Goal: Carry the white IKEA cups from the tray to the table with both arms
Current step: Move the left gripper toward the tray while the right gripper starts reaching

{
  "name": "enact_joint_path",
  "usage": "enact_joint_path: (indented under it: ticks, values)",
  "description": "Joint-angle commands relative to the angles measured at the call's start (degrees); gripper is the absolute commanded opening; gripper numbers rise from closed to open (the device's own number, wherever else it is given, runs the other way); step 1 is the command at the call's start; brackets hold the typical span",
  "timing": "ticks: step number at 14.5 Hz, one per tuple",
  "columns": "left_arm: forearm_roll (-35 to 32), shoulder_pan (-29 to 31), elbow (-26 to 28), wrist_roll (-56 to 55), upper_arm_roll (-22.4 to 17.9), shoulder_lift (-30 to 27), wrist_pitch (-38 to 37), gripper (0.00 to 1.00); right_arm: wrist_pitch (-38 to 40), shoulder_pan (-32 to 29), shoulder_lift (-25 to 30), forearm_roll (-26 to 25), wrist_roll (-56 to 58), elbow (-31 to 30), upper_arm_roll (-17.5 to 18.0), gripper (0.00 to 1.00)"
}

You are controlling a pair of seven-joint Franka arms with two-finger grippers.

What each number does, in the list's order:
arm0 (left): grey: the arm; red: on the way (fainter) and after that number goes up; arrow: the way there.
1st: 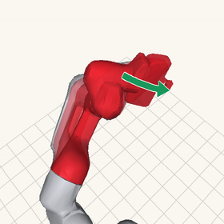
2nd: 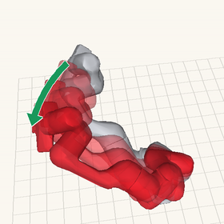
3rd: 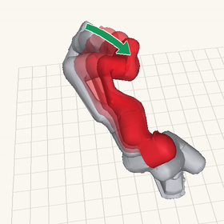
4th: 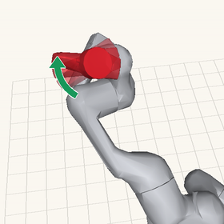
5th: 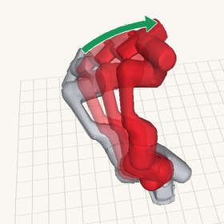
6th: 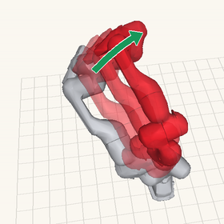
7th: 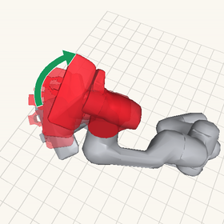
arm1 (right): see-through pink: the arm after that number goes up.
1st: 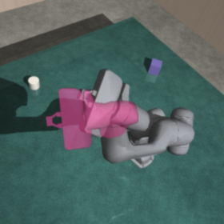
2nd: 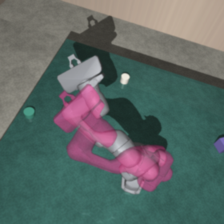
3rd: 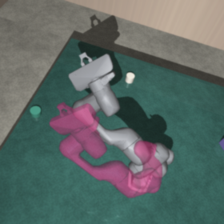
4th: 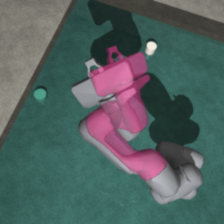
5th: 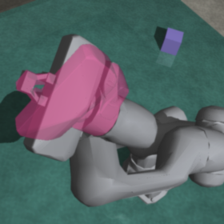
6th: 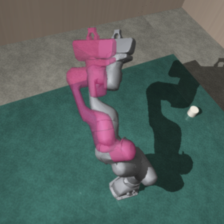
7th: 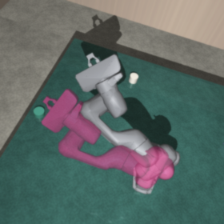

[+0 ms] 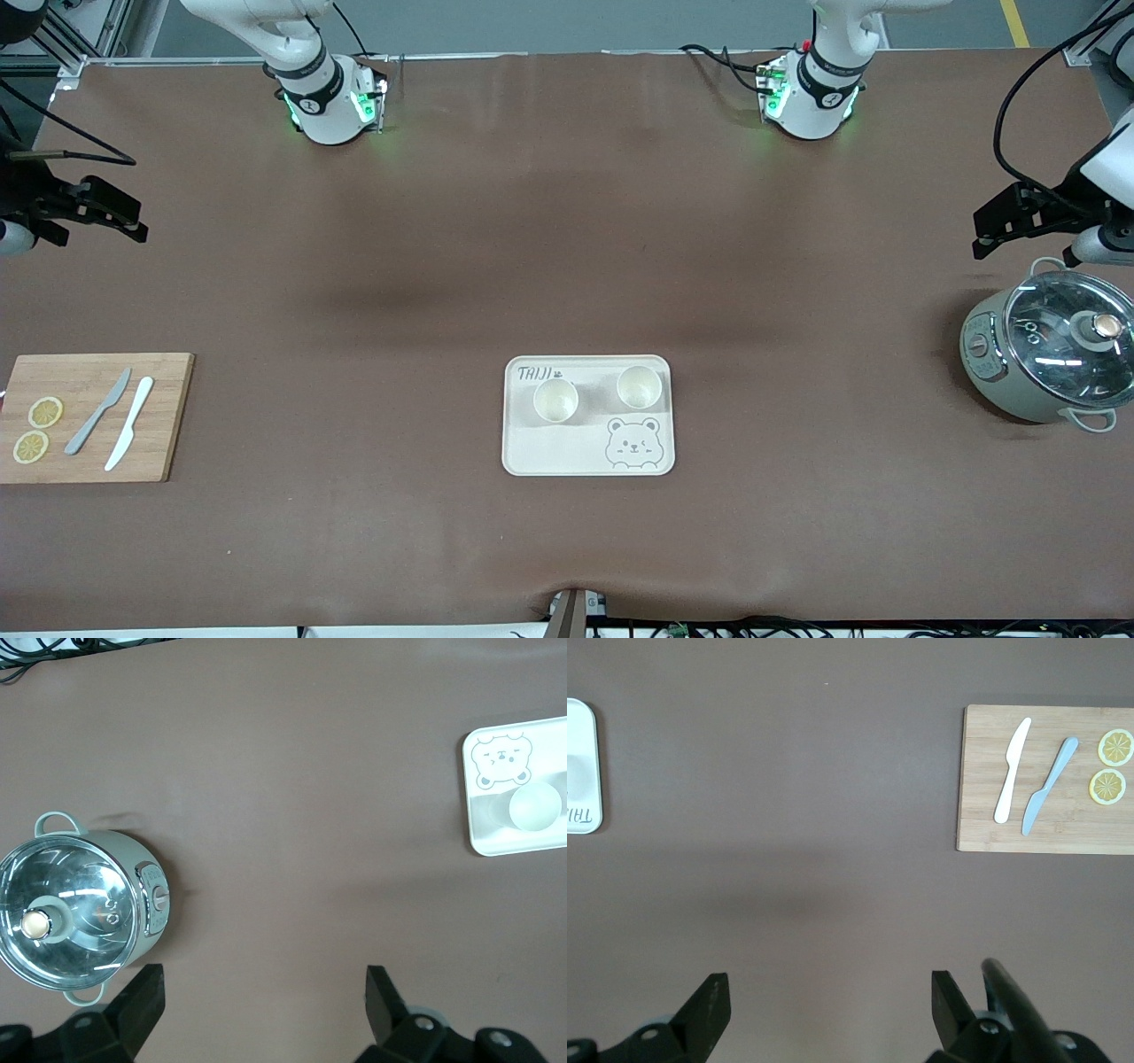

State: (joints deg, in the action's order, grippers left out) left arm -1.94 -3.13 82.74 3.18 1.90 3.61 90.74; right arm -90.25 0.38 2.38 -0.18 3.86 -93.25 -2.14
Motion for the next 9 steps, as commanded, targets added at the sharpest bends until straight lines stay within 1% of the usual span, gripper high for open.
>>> enact_joint_path:
  ticks: [1,4,5,6,7,9]
  values:
    - [0.18,0.05,-0.66,0.69,0.13,0.52,0.48,1.00,0.77,-1.26,0.08,-0.61,0.19,0.00,0.82,1.00]
    - [0.53,0.05,-0.57,0.51,0.39,0.61,0.84,1.00,0.87,-1.35,-0.19,-0.61,0.45,0.08,0.74,1.00]
    - [2.27,0.05,-0.57,0.77,0.91,1.83,1.28,1.00,0.87,-1.35,-0.19,-0.61,0.45,0.08,0.74,1.00]
    - [5.60,0.14,-0.39,-0.01,0.92,2.36,1.98,1.00,0.87,-1.26,-0.19,-0.61,0.45,0.08,0.74,1.00]
    - [6.41,-0.04,-0.48,-0.45,1.00,3.41,2.24,1.00,0.78,-1.26,-0.19,-0.61,0.45,0.17,0.74,1.00]
    - [6.16,-0.74,-0.74,-1.76,2.93,5.70,2.25,1.00,0.87,-1.17,-0.19,-0.52,0.45,0.17,0.74,1.00]
